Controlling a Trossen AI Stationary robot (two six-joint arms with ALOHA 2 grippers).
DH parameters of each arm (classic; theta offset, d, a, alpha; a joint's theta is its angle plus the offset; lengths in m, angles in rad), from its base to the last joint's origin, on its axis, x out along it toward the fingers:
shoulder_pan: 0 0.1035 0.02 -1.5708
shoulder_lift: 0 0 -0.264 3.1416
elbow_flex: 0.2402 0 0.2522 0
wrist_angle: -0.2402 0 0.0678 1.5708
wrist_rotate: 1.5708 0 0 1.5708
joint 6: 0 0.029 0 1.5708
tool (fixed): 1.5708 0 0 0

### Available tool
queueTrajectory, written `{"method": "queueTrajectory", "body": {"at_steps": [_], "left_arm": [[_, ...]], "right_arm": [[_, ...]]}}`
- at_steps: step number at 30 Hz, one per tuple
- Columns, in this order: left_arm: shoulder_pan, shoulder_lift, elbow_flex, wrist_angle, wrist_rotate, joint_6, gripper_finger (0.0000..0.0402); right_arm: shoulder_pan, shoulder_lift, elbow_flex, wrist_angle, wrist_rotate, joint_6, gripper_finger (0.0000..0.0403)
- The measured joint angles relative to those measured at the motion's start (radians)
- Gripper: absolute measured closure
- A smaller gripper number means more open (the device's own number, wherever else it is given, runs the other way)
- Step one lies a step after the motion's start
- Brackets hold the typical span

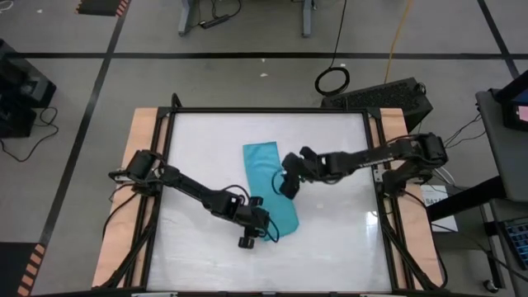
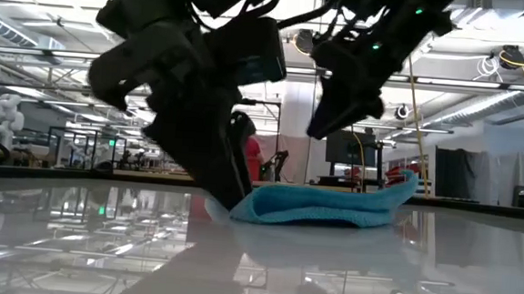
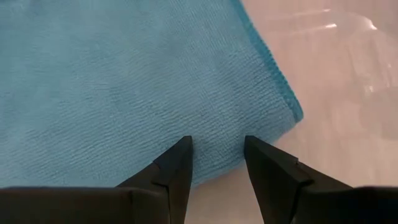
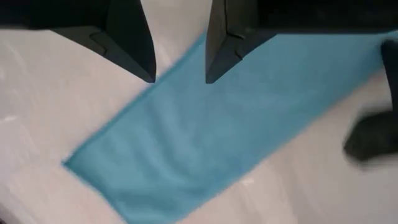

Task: Roll towel
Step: Roll the blue microfiber towel

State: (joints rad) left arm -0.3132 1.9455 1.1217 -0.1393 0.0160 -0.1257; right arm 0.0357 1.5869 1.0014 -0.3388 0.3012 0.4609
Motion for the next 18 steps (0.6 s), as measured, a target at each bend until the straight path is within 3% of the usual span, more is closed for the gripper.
{"method": "queueTrajectory", "body": {"at_steps": [7,18], "left_arm": [[-0.025,0.007,0.002,-0.025,0.028,0.001,0.0249],[-0.032,0.002,0.002,-0.079,0.09,0.019,0.0249]], "right_arm": [[-0.106,0.077,0.0,0.094,-0.111,-0.066,0.0273],[-0.115,0.255,0.0,0.203,-0.178,-0.107,0.0273]]}}
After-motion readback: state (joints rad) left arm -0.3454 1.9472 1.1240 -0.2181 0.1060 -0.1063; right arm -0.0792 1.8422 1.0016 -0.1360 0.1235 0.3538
